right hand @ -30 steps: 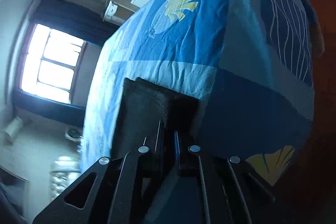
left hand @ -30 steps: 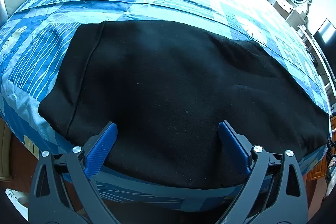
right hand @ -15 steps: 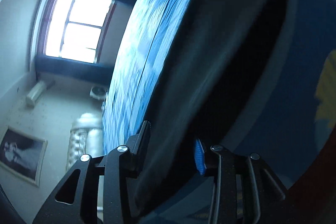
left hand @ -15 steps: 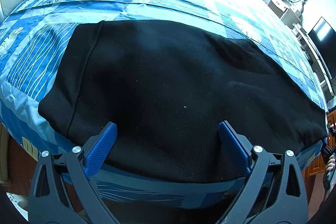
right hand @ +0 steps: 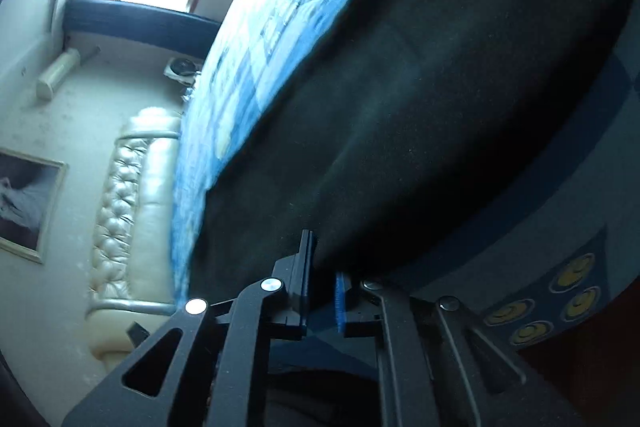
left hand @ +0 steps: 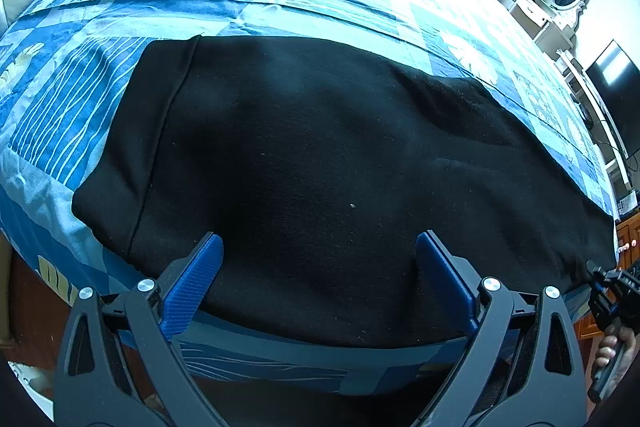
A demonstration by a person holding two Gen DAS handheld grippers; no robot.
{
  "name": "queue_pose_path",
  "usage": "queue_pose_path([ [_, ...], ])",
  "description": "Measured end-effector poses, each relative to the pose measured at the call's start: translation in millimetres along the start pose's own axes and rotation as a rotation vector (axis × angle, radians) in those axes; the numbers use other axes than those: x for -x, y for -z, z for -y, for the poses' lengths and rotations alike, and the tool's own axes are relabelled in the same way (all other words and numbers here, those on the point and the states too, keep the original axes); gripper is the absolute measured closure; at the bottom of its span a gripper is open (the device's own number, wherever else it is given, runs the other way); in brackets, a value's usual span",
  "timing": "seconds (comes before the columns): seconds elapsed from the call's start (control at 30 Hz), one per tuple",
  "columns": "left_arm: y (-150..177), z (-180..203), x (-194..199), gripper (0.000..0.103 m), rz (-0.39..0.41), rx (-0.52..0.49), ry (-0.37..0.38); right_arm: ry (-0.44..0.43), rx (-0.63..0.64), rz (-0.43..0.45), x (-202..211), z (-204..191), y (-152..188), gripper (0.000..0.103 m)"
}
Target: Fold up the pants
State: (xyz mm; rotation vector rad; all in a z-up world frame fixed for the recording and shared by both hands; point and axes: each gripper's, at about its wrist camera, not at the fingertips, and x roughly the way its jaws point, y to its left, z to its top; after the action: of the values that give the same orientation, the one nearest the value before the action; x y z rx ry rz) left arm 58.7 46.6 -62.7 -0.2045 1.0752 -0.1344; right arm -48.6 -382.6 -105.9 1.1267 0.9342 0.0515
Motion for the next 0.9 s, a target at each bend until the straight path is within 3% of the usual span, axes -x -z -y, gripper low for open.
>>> queue_pose_path([
  [0.23,2,4,-2,0.006,0.004,-0.041,-0.023,-0.006,0.061,-0.019,-1,-1,5,0.093],
  [0.4,2,4,-2,0.006,0.003,-0.045,-0.016,0.001,0.214,0.004,41,-20,-8,0.079],
  [0.43,2,3,-2,0.006,0.004,-0.045,-0.016,0.000,0.235,0.028,55,-19,-12,0.076],
  [0.5,3,4,-2,0.006,0.006,-0.046,-0.017,0.000,0.259,0.123,92,-15,-32,0.060],
  [0.57,2,3,-2,0.006,0.007,-0.046,-0.017,-0.013,0.213,0.219,130,3,-60,0.049],
  [0.7,2,3,-2,0.005,0.011,-0.050,-0.012,0.017,0.096,0.387,196,56,-119,0.047],
  [0.83,4,5,-2,0.003,0.021,-0.061,-0.009,0.162,0.035,0.418,220,106,-162,0.046],
  [0.9,5,5,-2,0.003,0.028,-0.061,-0.009,0.160,-0.018,0.414,224,131,-174,0.046],
])
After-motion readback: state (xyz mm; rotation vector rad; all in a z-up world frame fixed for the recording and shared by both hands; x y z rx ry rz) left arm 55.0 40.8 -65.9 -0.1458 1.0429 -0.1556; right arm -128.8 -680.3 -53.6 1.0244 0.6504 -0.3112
